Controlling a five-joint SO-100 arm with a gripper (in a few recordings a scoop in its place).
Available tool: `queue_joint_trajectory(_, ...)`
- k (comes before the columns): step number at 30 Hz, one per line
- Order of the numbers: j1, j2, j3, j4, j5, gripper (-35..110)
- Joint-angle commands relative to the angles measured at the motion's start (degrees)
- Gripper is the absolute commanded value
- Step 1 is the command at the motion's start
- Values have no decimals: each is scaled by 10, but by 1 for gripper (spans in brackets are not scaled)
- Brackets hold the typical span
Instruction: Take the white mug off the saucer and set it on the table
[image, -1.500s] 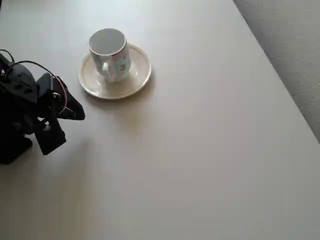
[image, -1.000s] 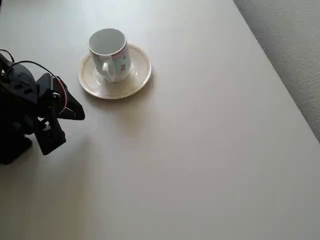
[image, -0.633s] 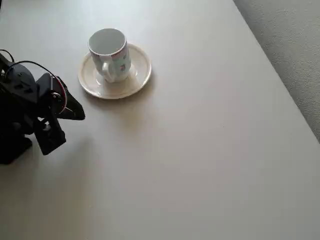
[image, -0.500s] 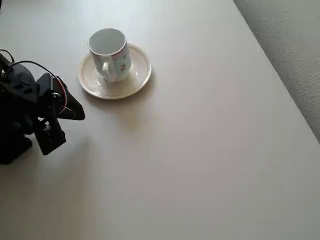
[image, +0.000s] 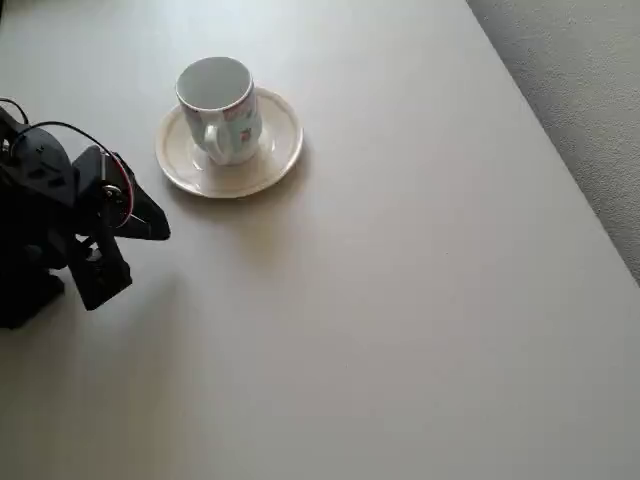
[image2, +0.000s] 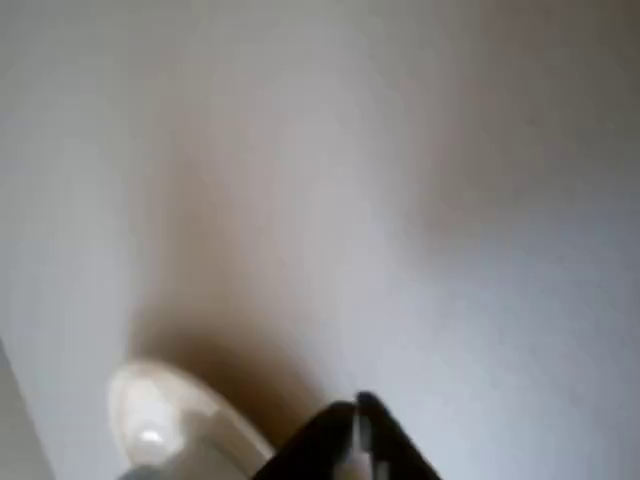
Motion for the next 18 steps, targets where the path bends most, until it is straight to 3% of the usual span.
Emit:
queue_joint_trajectory(1, 6, 6, -3, 1, 4, 3)
queue_joint_trajectory(6, 45, 5, -15, -38, -111, 20)
queue_joint_trajectory(11, -4, -24, -241, 103, -201, 28)
queue_joint_trajectory(15, -74, -206, -470, 177, -179, 28)
queue_joint_trajectory(18, -129, -418, -684, 270, -107, 28)
